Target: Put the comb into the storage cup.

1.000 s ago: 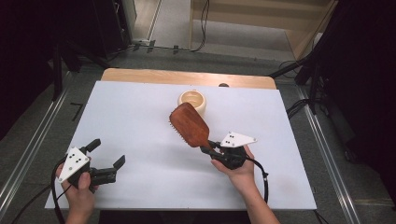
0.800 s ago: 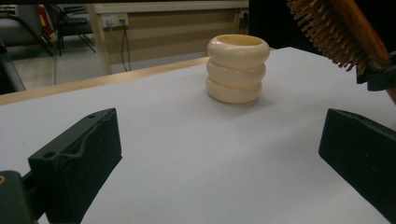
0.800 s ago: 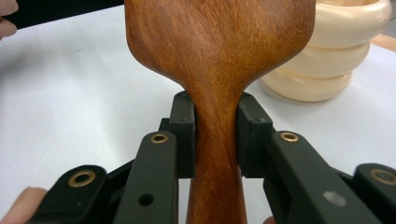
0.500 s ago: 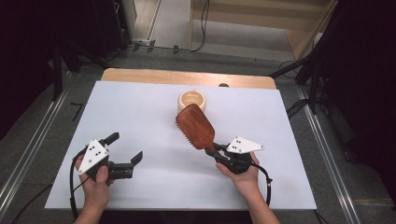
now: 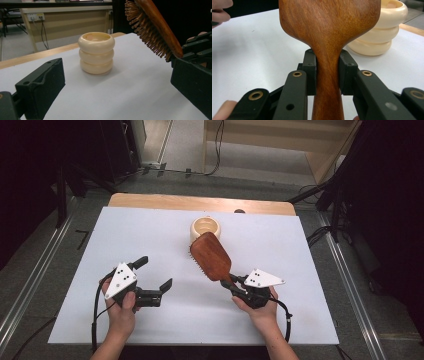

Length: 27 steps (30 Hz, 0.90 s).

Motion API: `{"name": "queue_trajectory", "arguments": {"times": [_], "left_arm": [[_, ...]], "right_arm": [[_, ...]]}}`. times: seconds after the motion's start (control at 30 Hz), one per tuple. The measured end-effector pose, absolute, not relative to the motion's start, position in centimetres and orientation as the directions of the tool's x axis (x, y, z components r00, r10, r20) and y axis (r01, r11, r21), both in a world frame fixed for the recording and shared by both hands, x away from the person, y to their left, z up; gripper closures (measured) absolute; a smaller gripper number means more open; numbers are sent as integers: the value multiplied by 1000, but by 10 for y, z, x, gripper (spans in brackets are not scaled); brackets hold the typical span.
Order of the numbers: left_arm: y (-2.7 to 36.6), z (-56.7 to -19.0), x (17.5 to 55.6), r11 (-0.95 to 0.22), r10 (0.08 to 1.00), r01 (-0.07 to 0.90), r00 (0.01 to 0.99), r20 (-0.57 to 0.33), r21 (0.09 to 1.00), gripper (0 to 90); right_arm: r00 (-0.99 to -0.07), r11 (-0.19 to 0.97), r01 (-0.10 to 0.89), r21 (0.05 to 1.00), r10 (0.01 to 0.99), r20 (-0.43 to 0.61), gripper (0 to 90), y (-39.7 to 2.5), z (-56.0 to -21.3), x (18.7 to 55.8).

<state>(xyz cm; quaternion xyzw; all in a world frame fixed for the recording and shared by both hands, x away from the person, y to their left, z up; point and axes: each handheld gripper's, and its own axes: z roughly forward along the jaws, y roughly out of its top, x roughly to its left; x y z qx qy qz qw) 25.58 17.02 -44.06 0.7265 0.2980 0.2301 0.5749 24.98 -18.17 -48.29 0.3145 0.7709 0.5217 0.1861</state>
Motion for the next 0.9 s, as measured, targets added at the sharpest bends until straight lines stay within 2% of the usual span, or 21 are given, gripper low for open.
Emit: {"name": "queue_trajectory", "arguments": {"times": [0.67,0.9], "left_arm": [[111,-432,271,-144,608,187,792,-62,972,0],[94,-431,278,-119,593,218,798,-107,969,0]], "right_arm": [[-736,227,269,936,675,48,705,-178,-485,248],[-742,223,255,941,669,43,705,-175,-485,246]]}}
